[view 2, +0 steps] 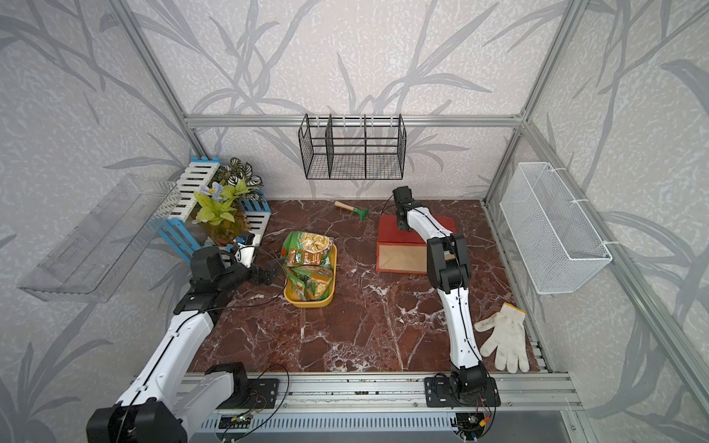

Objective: Place the condiment packets inside the bag
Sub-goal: Pick up the paper bag from the center of the board.

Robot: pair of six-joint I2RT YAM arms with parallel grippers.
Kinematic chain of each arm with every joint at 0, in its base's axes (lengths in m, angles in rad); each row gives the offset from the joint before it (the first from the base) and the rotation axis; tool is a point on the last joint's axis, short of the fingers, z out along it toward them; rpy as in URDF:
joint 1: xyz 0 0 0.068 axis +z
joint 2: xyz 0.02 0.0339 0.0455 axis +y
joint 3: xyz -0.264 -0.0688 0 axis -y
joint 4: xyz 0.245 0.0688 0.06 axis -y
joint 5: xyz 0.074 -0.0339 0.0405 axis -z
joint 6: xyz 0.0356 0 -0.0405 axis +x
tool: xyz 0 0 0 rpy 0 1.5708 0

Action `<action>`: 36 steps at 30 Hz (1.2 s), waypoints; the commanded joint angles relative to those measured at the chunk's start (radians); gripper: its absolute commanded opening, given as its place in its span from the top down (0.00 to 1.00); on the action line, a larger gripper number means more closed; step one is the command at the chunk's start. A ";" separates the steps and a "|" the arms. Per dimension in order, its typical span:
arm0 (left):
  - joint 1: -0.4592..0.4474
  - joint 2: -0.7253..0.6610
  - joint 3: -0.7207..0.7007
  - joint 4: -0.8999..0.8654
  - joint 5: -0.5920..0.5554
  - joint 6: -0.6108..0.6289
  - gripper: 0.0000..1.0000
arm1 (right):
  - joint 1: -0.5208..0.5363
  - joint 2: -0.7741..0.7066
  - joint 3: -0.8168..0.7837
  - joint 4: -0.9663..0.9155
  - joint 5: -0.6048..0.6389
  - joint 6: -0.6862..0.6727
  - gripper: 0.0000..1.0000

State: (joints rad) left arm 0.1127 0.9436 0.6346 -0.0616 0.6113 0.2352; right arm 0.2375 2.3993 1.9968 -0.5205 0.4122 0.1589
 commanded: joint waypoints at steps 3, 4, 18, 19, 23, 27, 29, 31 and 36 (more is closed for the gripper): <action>0.004 -0.042 0.046 -0.071 0.020 0.033 0.00 | -0.012 -0.257 -0.286 0.267 -0.048 0.017 1.00; 0.002 -0.043 0.056 -0.078 0.023 0.031 0.00 | -0.013 -0.302 -0.344 0.307 -0.066 0.017 1.00; -0.123 0.009 0.328 -0.229 0.013 -0.003 0.00 | 0.121 -0.917 -0.892 0.456 -0.137 -0.050 1.00; -0.142 0.020 0.351 -0.237 0.006 -0.003 0.00 | 0.138 -0.952 -0.912 0.457 -0.153 -0.066 1.00; -0.235 0.068 0.434 -0.257 -0.070 -0.017 0.00 | 0.199 -1.084 -0.937 0.417 -0.220 -0.124 1.00; -0.341 0.117 0.495 -0.250 -0.162 -0.034 0.00 | 0.242 -1.220 -0.958 0.369 -0.319 -0.154 1.00; -0.393 0.150 0.516 -0.241 -0.205 -0.044 0.00 | 0.266 -1.276 -0.986 0.386 -0.367 -0.173 1.00; -0.455 0.198 0.538 -0.238 -0.248 -0.061 0.00 | 0.302 -1.323 -1.006 0.408 -0.401 -0.197 1.00; -0.573 0.293 0.577 -0.248 -0.331 -0.093 0.00 | 0.393 -1.368 -1.052 0.442 -0.429 -0.280 1.00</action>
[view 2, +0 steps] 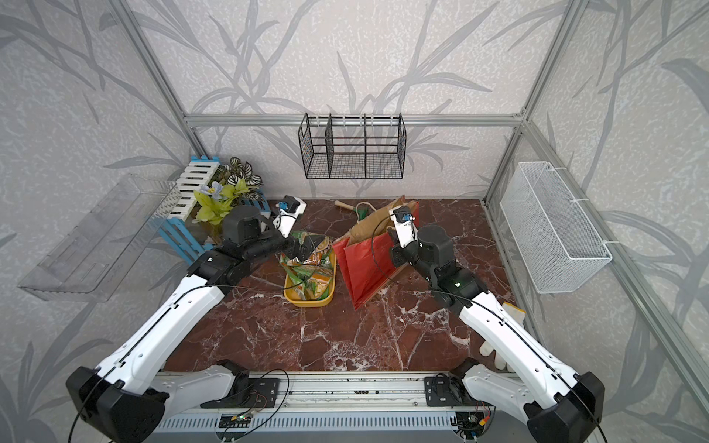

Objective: Place the condiment packets inside the bag
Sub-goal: Pick up the paper bag from the center of the board, then open the paper bag.

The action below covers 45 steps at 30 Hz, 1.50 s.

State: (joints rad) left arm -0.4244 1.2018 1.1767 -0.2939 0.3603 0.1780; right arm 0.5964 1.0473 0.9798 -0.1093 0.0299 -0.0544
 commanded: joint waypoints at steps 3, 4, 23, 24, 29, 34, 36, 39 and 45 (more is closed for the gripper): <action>-0.052 0.061 0.045 -0.013 -0.090 -0.086 0.00 | 0.056 -0.035 -0.073 0.064 -0.070 -0.083 1.00; -0.053 0.064 0.050 -0.015 -0.093 -0.110 0.00 | 0.060 -0.039 -0.080 0.072 -0.071 -0.079 1.00; -0.051 -0.017 -0.085 -0.138 -0.085 -0.330 0.00 | 0.104 -0.056 -0.202 0.251 0.045 0.036 1.00; -0.051 -0.023 -0.103 -0.131 -0.093 -0.337 0.00 | 0.105 -0.058 -0.208 0.262 0.051 0.041 1.00; -0.048 -0.001 -0.185 -0.067 -0.042 -0.362 0.00 | 0.108 -0.062 -0.223 0.307 0.064 0.085 1.00; -0.048 0.053 -0.190 0.000 0.031 -0.385 0.00 | 0.113 -0.068 -0.224 0.322 0.067 0.117 1.00; -0.047 0.076 -0.187 0.030 0.065 -0.392 0.00 | 0.115 -0.072 -0.228 0.328 0.068 0.123 1.00; -0.047 0.118 -0.180 0.069 0.118 -0.409 0.03 | 0.115 -0.075 -0.233 0.331 0.072 0.124 1.00; -0.045 0.206 -0.150 0.112 0.269 -0.431 0.18 | 0.115 -0.076 -0.241 0.348 0.064 0.141 1.00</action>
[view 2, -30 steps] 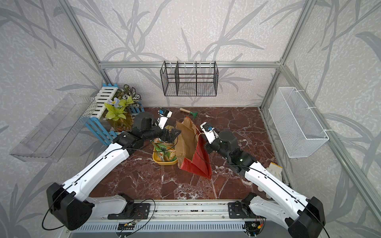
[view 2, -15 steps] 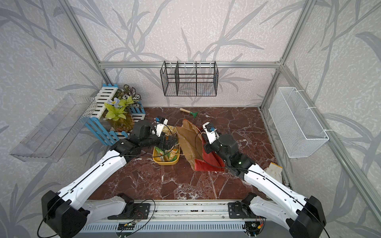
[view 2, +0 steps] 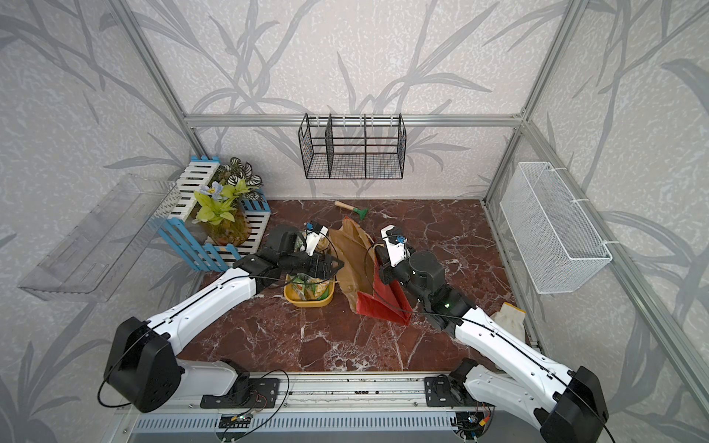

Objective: Place the condiment packets inside the bag
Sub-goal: Open the paper bag.

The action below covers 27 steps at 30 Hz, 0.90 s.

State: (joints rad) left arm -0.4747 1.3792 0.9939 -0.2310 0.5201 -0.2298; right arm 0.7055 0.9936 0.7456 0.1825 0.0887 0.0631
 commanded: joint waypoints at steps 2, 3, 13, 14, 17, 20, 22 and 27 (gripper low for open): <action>0.005 0.057 0.046 0.054 0.124 -0.032 0.25 | 0.005 -0.021 -0.012 0.070 -0.001 0.034 1.00; 0.007 0.071 0.059 0.051 0.125 -0.031 0.29 | 0.005 -0.019 -0.015 0.076 -0.006 0.039 1.00; 0.008 0.097 0.252 -0.054 -0.058 0.044 1.00 | 0.006 -0.041 -0.039 0.043 0.044 0.108 0.98; 0.004 0.081 0.262 -0.059 -0.110 0.060 1.00 | 0.006 -0.051 -0.031 0.018 0.069 0.122 0.89; -0.022 0.045 0.274 -0.059 -0.269 0.100 1.00 | 0.008 -0.073 0.013 -0.091 0.174 0.192 0.50; -0.063 0.011 0.278 -0.058 -0.403 0.146 1.00 | 0.012 -0.086 0.088 -0.237 0.286 0.283 0.19; -0.103 -0.005 0.269 -0.050 -0.474 0.174 1.00 | 0.025 -0.096 0.134 -0.329 0.340 0.330 0.10; -0.202 -0.026 0.244 -0.032 -0.621 0.226 1.00 | 0.144 -0.124 0.214 -0.401 0.515 0.368 0.03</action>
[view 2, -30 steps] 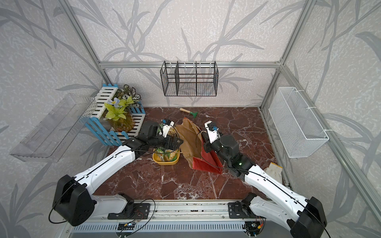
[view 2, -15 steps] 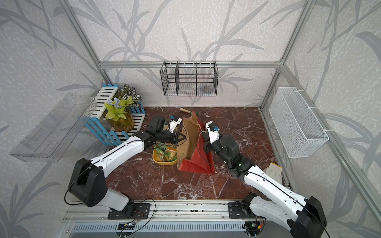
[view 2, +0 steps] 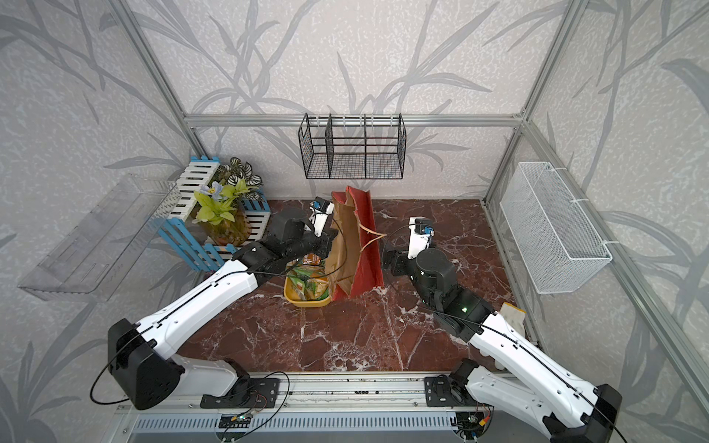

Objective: Place the condiment packets inside the bag
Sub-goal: Open the paper bag.

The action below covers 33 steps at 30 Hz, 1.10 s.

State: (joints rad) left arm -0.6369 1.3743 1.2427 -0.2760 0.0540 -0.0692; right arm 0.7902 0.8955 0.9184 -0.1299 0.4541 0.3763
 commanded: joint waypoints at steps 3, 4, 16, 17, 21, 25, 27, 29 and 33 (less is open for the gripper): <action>-0.087 -0.033 -0.021 0.040 -0.232 0.088 1.00 | 0.166 -0.033 0.062 -0.078 0.218 0.055 0.01; -0.100 -0.035 -0.025 0.052 -0.248 0.095 1.00 | 0.202 -0.034 0.063 -0.067 0.237 0.050 0.00; -0.170 -0.002 0.005 0.062 -0.319 0.125 1.00 | 0.352 -0.024 0.043 -0.038 0.272 0.071 0.01; -0.175 -0.002 0.007 0.063 -0.319 0.126 1.00 | 0.351 0.000 0.042 -0.035 0.280 0.087 0.01; -0.186 -0.008 0.015 0.059 -0.293 0.117 1.00 | 0.352 0.087 0.017 0.069 0.259 0.102 0.01; -0.186 -0.005 0.043 0.020 -0.217 0.098 1.00 | 0.350 0.164 0.020 0.132 0.260 0.109 0.01; -0.186 -0.010 0.058 -0.001 -0.168 0.087 1.00 | 0.342 0.193 0.026 0.140 0.276 0.120 0.01; -0.187 -0.019 0.069 -0.017 -0.125 0.071 1.00 | 0.326 0.211 0.032 0.128 0.301 0.146 0.00; -0.185 -0.038 0.088 -0.049 -0.063 0.052 1.00 | 0.281 0.218 0.012 0.116 0.303 0.195 0.10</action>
State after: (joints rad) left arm -0.8158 1.3663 1.2938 -0.2905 -0.0933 0.0074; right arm 1.0977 1.1130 0.9375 -0.0483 0.7277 0.5190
